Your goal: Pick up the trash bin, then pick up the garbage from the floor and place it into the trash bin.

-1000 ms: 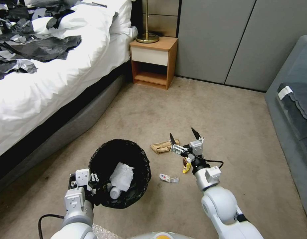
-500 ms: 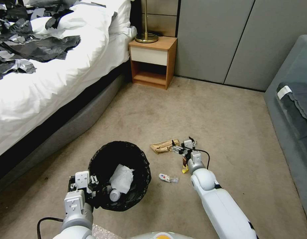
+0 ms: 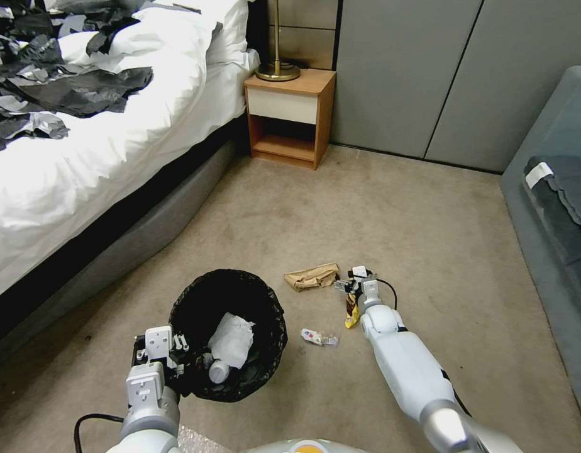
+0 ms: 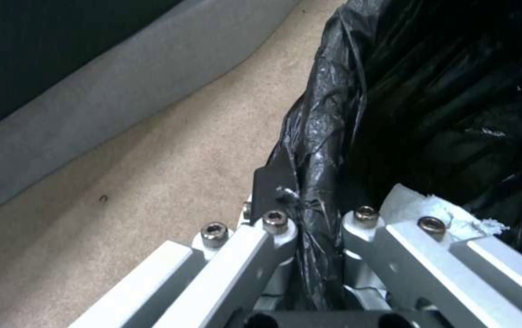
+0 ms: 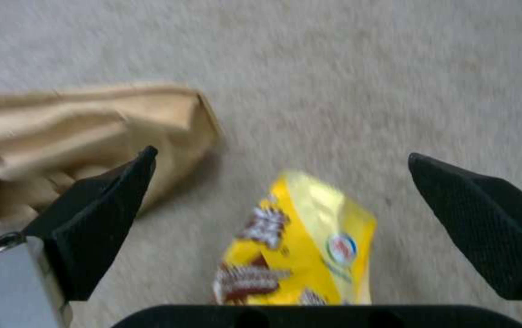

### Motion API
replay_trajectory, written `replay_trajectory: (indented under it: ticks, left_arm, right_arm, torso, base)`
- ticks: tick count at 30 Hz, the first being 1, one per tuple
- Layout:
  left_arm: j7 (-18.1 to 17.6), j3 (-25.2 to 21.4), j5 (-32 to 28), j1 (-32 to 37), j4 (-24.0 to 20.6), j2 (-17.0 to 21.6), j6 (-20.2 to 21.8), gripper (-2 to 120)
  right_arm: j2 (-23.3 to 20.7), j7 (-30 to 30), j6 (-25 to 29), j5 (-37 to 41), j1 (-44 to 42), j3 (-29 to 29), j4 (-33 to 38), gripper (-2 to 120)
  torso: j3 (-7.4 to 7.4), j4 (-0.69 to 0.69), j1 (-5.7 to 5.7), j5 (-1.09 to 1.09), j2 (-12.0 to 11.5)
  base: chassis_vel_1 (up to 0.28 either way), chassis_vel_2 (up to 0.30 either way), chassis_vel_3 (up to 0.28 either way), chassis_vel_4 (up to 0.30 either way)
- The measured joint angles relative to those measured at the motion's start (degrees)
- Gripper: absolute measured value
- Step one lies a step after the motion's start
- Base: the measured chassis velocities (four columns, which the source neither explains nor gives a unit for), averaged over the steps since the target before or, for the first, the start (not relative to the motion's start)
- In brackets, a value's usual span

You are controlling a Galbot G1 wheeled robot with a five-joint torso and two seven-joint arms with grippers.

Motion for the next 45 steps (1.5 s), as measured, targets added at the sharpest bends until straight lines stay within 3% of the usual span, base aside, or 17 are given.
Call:
replay_trajectory:
  ticks: [5, 16, 28, 31, 41, 45]
  left_arm:
    - [0.0, -0.1, 0.0, 0.0, 0.0, 0.1, 0.0, 1]
    - [-0.1, 0.2, -0.1, -0.1, -0.5, 0.2, -0.1, 1]
    - [-0.1, 0.5, -0.1, 0.3, -0.9, 0.3, -0.4, 1]
    - [-0.1, 0.6, -0.1, 0.3, -0.9, 0.3, -0.5, 1]
    - [-0.1, 1.5, 0.4, 0.3, -0.9, 0.2, -0.6, 1]
    - [-0.1, 1.5, 0.4, 0.3, -0.9, 0.3, -0.6, 1]
  right_arm:
    - [0.5, -1.3, 0.1, -0.8, 0.0, 2.4, -2.9, 99]
    - [1.0, -1.7, -0.2, -1.5, -5.9, 4.4, -0.4, 55]
    - [0.7, -1.7, 0.3, -1.8, -7.1, 4.9, 1.1, 17]
    - [0.2, -1.2, 0.7, -1.5, -7.9, 4.7, 2.3, 2]
    - [-0.8, -0.6, 0.9, -0.2, -9.7, 3.6, 6.5, 0]
    - [-2.0, -0.1, 1.7, 1.8, -12.1, 2.2, 13.2, 0]
  torso:
    - [0.00, 0.00, 0.00, 0.01, 0.0]
    - [-0.01, 0.01, -0.01, 0.00, 0.0]
    - [0.00, 0.02, -0.01, 0.02, 0.0]
    - [0.00, 0.00, -0.01, 0.00, 0.0]
    - [0.00, -0.01, -0.01, 0.00, 0.0]
    - [0.00, -0.01, 0.00, 0.00, 0.0]
  base:
    - [0.000, 0.000, 0.000, 0.000]
    - [0.000, 0.000, 0.000, 0.000]
    - [0.000, 0.000, 0.000, 0.000]
    - [0.000, 0.000, 0.000, 0.000]
    - [0.000, 0.000, 0.000, 0.000]
    - [0.000, 0.000, 0.000, 0.000]
